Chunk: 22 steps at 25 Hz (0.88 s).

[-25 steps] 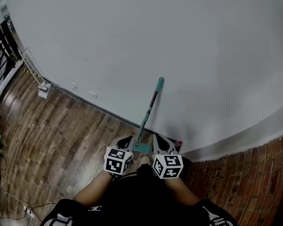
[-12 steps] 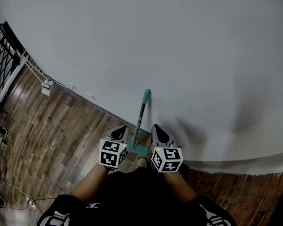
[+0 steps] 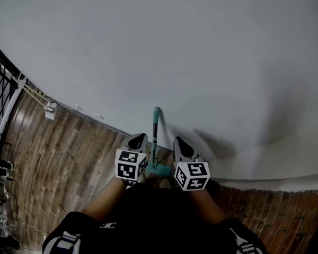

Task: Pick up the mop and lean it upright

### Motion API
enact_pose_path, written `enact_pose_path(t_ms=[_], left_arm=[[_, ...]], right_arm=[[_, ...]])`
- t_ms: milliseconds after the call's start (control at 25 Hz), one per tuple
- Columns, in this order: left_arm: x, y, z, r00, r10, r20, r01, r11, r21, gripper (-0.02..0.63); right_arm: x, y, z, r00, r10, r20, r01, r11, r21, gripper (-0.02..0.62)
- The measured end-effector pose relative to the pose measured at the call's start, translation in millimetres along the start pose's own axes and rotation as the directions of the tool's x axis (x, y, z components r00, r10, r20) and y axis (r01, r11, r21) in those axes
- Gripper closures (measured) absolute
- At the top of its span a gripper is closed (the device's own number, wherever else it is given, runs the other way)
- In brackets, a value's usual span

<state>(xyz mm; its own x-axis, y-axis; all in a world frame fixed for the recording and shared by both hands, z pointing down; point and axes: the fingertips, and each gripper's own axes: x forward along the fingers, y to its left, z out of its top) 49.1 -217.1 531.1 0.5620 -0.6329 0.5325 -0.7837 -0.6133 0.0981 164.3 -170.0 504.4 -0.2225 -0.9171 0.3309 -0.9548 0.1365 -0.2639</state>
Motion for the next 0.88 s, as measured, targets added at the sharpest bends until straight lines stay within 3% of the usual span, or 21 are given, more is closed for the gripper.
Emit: enact_pose_path(t_ms=[80, 120, 160, 480, 720, 800, 880], left_arm=[[15.6, 0.9, 3.6, 0.999, -0.039, -0.008, 0.040, 0.998, 0.042, 0.588], [22.9, 3.2, 5.4, 0.998, -0.056, -0.015, 0.057, 0.997, 0.056, 0.533], [29.1, 5.9, 7.3, 0.997, -0.071, -0.019, 0.072, 0.995, 0.063, 0.520], [65.8, -8.3, 25.7, 0.978, -0.208, -0.004, 0.207, 0.972, 0.112, 0.520], [85.1, 3.6, 22.5, 0.987, -0.162, -0.004, 0.161, 0.983, 0.091, 0.533], [84.8, 6.2, 19.2, 0.989, -0.147, -0.012, 0.147, 0.986, 0.076, 0.597], [81.8, 3.1, 14.0, 0.987, -0.160, -0.032, 0.161, 0.986, 0.038, 0.609]], right_arm=[[-3.0, -7.4, 7.1, 0.998, -0.051, 0.022, 0.051, 0.999, 0.013, 0.583], [-3.7, -9.0, 9.2, 0.997, -0.071, 0.031, 0.070, 0.997, 0.021, 0.583], [-4.8, -9.4, 10.0, 0.995, -0.089, 0.038, 0.088, 0.996, 0.027, 0.583], [-43.2, -18.2, 2.8, 0.957, -0.287, 0.051, 0.285, 0.958, 0.039, 0.583], [-74.5, -19.7, -10.9, 0.920, -0.390, 0.033, 0.387, 0.920, 0.056, 0.583], [-81.8, -21.7, -12.9, 0.912, -0.409, 0.036, 0.406, 0.912, 0.066, 0.583], [-87.6, -23.0, -15.5, 0.907, -0.419, 0.037, 0.415, 0.907, 0.076, 0.583]])
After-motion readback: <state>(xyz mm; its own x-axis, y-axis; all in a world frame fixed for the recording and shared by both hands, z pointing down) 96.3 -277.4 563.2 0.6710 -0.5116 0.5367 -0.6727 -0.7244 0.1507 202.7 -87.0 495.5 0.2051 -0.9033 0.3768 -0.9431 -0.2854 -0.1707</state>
